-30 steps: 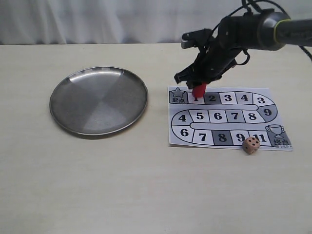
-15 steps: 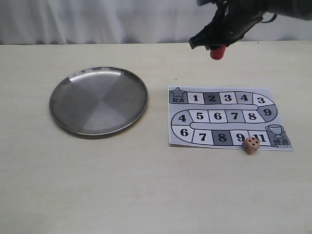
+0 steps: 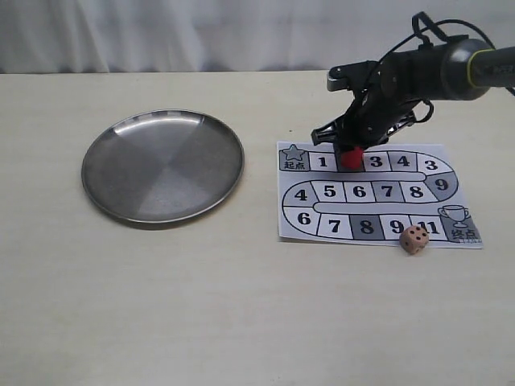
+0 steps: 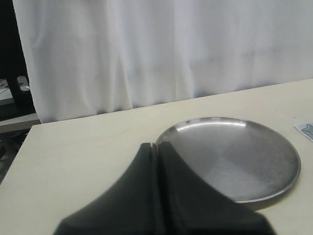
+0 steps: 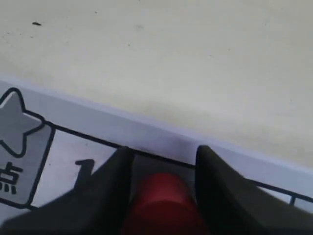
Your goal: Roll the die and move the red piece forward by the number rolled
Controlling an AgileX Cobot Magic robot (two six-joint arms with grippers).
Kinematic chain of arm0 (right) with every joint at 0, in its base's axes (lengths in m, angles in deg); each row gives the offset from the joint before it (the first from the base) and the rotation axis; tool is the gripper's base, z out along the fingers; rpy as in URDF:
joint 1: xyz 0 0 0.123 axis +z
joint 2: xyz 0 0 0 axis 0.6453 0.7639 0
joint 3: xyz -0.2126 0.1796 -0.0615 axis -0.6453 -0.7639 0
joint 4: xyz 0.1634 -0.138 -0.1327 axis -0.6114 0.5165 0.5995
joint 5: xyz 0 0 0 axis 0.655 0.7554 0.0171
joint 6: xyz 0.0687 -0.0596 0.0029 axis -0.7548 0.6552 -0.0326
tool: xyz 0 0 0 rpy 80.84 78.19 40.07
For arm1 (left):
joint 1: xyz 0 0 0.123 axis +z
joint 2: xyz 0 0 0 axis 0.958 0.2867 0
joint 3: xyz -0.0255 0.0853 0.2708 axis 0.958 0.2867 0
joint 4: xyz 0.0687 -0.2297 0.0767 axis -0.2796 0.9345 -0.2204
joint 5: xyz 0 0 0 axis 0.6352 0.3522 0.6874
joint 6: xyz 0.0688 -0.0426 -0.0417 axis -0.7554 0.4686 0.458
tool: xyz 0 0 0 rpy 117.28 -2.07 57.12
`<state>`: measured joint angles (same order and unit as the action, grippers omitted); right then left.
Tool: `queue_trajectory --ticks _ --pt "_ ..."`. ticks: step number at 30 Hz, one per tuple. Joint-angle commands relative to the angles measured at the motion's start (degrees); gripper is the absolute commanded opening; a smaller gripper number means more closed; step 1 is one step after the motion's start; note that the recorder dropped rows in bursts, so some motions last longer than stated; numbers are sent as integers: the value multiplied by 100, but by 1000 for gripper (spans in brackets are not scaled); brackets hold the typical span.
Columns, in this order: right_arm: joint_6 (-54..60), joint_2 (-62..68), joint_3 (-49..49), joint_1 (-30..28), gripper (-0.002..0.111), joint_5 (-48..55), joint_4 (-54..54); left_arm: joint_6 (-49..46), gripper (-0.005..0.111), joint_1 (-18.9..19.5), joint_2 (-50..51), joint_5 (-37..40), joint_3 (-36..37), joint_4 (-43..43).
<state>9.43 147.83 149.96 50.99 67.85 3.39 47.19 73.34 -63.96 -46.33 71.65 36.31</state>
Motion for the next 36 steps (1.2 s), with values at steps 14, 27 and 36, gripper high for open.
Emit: queue_trajectory --ticks 14,27,36 --pt "125 -278 -69 -1 4 70 -151 14 0 -3 -6 -49 10 21" --pt "125 -2064 -69 -204 4 188 -24 14 0 -3 -6 -49 10 21" --pt "125 -1455 -408 -530 4 146 -133 14 0 -3 -6 -49 10 21"
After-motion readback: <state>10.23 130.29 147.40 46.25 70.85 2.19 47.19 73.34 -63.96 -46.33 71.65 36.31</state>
